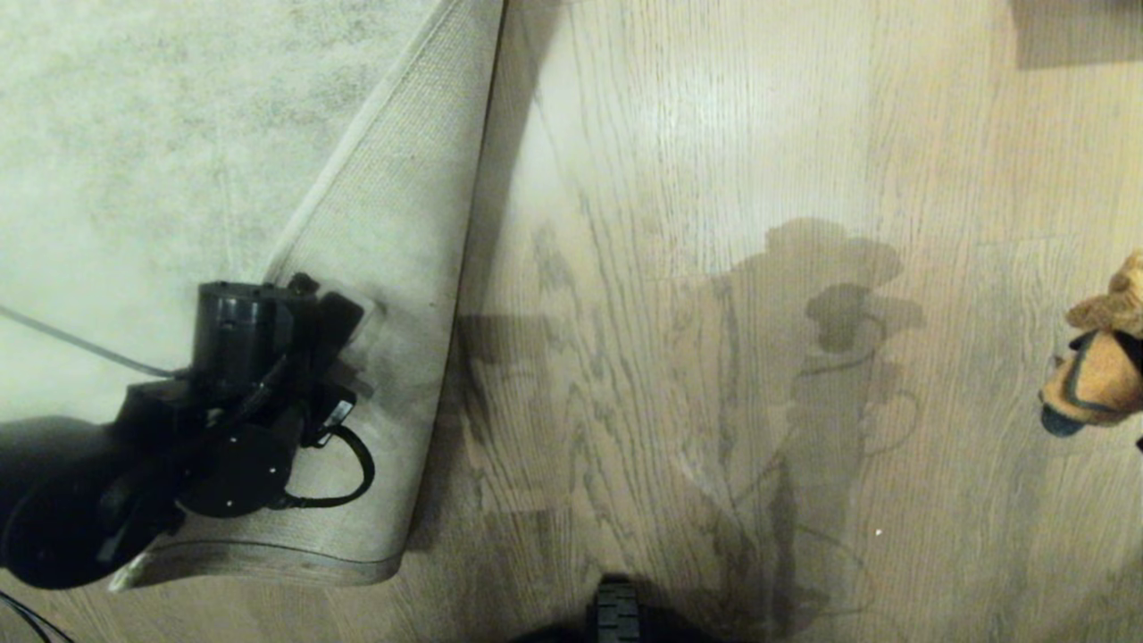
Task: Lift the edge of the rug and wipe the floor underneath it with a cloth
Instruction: Lay down the carpet
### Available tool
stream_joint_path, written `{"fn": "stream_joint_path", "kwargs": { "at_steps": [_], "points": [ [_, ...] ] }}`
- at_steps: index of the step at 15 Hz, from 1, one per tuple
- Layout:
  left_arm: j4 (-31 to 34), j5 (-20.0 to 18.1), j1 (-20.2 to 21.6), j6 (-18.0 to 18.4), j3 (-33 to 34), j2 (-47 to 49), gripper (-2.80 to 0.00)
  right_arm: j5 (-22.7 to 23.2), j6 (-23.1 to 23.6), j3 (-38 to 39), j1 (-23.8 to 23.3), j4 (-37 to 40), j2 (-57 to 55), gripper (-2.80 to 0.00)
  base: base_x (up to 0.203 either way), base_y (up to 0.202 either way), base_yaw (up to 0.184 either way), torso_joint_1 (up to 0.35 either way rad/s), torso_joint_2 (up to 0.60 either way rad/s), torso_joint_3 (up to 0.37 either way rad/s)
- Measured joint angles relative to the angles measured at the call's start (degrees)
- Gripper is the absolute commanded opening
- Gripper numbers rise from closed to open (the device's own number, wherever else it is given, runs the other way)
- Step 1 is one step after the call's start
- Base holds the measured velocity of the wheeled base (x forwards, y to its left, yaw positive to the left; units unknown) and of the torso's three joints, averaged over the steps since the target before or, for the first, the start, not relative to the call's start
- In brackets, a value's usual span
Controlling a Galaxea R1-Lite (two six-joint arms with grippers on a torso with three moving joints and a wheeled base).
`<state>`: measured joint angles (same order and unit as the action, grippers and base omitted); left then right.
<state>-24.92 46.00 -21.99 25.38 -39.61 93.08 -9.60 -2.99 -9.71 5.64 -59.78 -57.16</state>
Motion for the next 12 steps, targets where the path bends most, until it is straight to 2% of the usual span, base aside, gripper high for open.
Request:
{"fn": "stream_joint_path", "kwargs": {
  "at_steps": [3, 5, 8, 12],
  "points": [
    [0.0, 0.0, -0.6, 0.0, 0.3, 0.0, -2.80, 0.1, 3.8, 6.6, -0.3, 1.2, 6.4, -2.80, 0.000, 0.000, 0.000, 0.000, 0.00, 0.000],
    [0.0, 0.0, -0.7, 0.0, 0.2, 0.1, -2.80, 0.2, 4.5, 8.7, -0.4, 5.2, 11.5, -2.80, 0.000, 0.000, 0.000, 0.000, 0.00, 0.000],
    [-0.1, 0.0, -0.7, -0.1, 0.3, 0.2, -2.80, 0.2, 4.9, 9.5, -0.4, 16.3, 21.7, -2.80, 0.000, 0.000, 0.000, 0.000, 0.00, 0.000],
    [-0.1, 0.0, -0.9, -0.2, 0.5, 0.4, -2.80, 0.8, 6.1, 9.7, -0.3, 35.4, 36.4, -2.80, 0.000, 0.000, 0.000, 0.000, 0.00, 0.000]
  ]
}}
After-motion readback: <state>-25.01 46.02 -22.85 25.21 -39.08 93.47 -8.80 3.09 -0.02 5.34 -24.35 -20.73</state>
